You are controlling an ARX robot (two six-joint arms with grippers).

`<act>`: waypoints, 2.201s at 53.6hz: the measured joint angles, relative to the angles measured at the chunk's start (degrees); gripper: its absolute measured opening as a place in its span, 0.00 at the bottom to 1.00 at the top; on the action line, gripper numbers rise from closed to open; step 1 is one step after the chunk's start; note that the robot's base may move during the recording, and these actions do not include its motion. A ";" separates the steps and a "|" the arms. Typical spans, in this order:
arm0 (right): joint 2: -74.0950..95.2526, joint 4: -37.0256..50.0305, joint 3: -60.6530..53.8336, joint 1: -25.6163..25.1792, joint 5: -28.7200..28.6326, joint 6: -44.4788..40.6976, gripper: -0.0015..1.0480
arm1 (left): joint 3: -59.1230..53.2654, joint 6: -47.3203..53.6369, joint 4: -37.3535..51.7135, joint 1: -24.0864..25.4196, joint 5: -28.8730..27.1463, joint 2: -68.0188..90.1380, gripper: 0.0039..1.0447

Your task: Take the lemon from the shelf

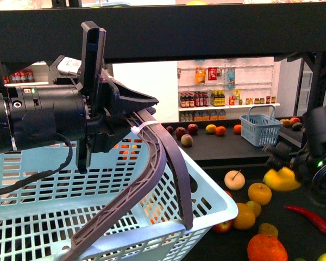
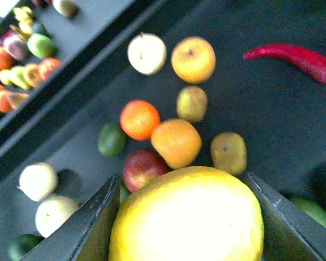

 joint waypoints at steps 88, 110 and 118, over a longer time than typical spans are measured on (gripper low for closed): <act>-25.66 14.43 -26.16 18.93 -28.48 4.74 0.93 | 0.04 0.04 -0.09 0.00 -0.07 0.09 0.09; -10.88 16.22 -19.06 8.11 -16.48 -7.06 0.93 | 0.04 -0.02 -0.09 0.00 -0.02 0.09 0.09; 0.31 13.75 -14.62 6.43 -10.93 -17.77 0.93 | 0.04 -0.02 -0.09 0.00 -0.02 0.09 0.09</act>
